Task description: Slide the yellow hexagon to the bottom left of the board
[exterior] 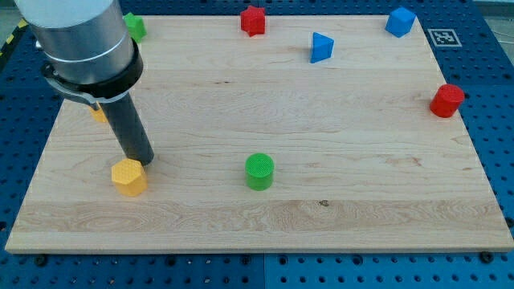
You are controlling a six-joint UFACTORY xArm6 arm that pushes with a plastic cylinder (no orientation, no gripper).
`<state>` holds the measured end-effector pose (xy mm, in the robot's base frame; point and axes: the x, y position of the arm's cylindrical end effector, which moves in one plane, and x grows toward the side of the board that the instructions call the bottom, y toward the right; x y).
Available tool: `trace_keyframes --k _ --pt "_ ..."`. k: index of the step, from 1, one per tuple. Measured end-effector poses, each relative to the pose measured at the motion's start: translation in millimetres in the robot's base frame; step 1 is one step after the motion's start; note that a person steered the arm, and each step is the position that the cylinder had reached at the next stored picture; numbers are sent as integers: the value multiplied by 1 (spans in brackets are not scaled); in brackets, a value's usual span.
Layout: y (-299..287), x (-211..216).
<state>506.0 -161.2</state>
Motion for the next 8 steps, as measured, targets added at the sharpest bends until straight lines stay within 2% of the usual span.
trace_keyframes --k 2,5,8 --pt "42 3" --pt "43 25" --pt "33 28"
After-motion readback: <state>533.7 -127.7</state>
